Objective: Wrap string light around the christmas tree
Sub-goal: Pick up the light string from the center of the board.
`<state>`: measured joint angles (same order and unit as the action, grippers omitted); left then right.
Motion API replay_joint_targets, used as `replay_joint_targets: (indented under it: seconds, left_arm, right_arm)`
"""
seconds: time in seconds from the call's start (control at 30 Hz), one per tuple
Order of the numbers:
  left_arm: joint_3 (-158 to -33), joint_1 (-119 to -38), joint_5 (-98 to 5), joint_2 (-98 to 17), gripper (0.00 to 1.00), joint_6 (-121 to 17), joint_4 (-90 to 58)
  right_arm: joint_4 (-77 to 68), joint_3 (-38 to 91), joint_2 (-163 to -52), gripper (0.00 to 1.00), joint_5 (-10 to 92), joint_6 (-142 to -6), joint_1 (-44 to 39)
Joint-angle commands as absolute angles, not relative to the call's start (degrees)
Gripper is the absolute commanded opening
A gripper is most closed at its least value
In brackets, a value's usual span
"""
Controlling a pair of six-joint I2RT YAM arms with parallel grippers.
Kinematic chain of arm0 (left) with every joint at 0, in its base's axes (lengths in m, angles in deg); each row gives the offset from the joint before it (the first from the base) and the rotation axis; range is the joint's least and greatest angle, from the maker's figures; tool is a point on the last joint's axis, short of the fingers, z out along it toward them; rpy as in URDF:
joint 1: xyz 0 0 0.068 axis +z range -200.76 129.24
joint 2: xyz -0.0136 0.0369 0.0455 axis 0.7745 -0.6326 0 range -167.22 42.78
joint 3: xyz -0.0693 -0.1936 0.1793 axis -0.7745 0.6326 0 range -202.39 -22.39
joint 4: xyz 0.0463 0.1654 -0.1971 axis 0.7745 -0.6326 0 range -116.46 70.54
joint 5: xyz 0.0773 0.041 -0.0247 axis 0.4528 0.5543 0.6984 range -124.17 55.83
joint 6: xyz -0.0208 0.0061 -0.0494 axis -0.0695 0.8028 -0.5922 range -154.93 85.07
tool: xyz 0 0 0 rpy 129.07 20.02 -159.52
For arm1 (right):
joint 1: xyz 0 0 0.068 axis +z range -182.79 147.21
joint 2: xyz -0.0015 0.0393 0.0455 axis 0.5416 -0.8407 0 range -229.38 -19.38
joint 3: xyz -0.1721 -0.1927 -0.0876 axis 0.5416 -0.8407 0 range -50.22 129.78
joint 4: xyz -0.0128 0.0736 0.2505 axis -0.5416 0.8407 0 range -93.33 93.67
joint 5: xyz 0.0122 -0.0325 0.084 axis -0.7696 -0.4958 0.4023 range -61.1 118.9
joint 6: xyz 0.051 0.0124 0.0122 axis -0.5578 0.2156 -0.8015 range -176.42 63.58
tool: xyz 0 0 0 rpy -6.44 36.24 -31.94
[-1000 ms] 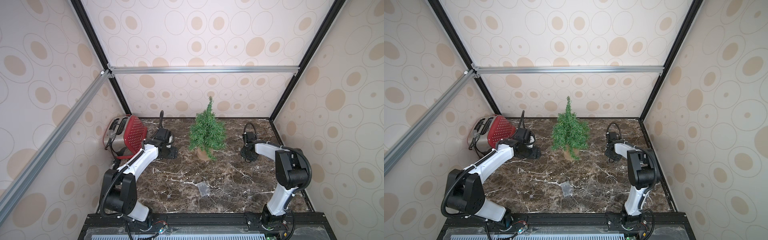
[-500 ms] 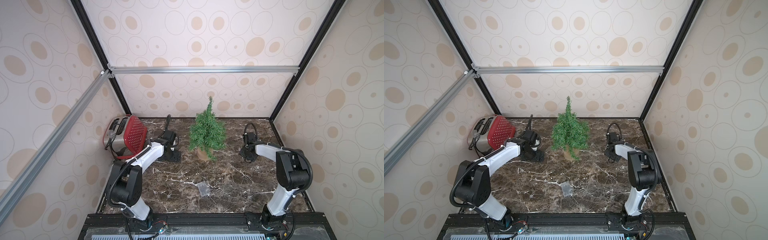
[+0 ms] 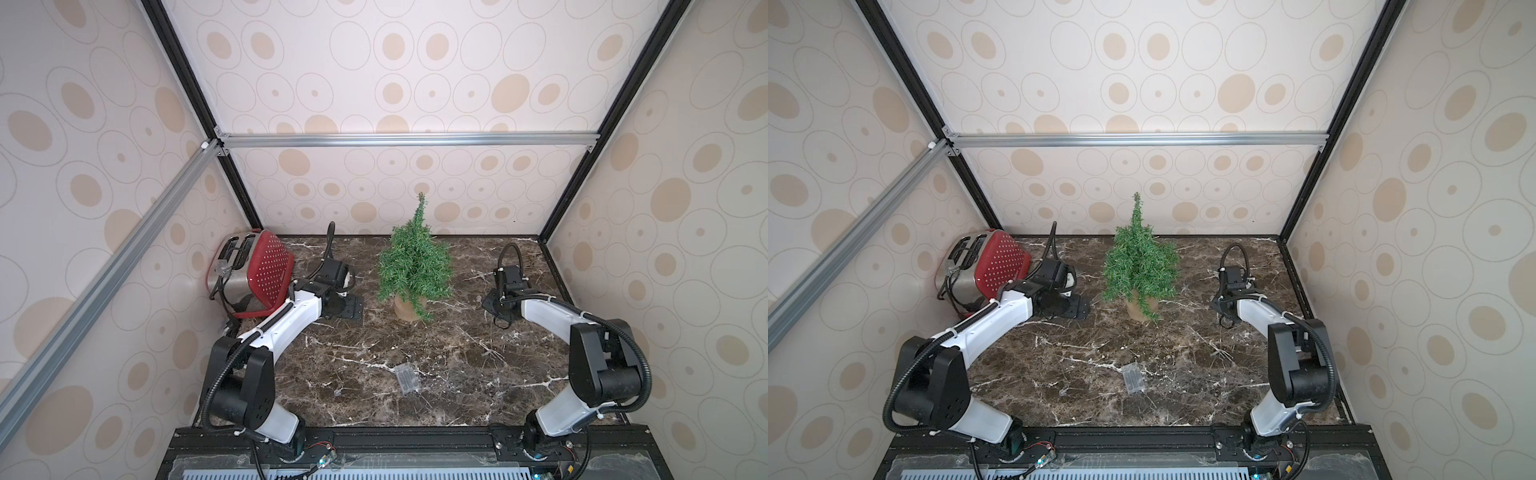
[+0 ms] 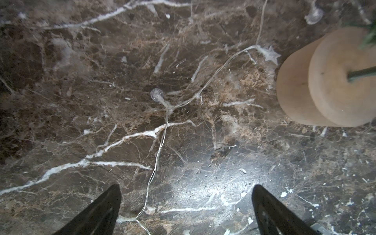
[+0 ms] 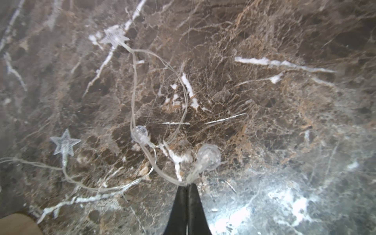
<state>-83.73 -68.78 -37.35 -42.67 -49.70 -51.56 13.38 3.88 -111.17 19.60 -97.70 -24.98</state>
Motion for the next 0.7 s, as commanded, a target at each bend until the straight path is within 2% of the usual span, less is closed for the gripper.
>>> replay_joint_targets:
  seconds: [0.0, 0.23, 0.33, 0.53, 0.67]
  left_arm:
    - [-80.4, -68.7, -37.5, -38.3, 0.99, -48.8, -44.5]
    - [-70.6, -68.7, -34.1, -28.8, 0.99, -47.2, -31.6]
    - [-69.9, -68.6, -32.6, -28.5, 0.99, -46.8, -32.2]
    - [-80.2, -68.5, -34.0, -41.1, 0.97, -47.2, -45.3]
    - [-84.8, -68.5, -34.3, -49.4, 0.90, -47.0, -49.7]
  right_arm:
    - [11.4, 2.1, -108.0, 0.00, 20.9, -96.0, -24.6]
    - [9.5, 0.4, -102.9, 0.00, 22.7, -92.0, -24.6]
    - [9.9, 0.1, -100.1, 0.00, 23.3, -91.2, -24.6]
    - [12.6, 0.5, -94.7, 0.00, 22.7, -89.0, -24.5]
    - [14.8, 1.2, -93.0, 0.00, 22.3, -87.4, -24.5]
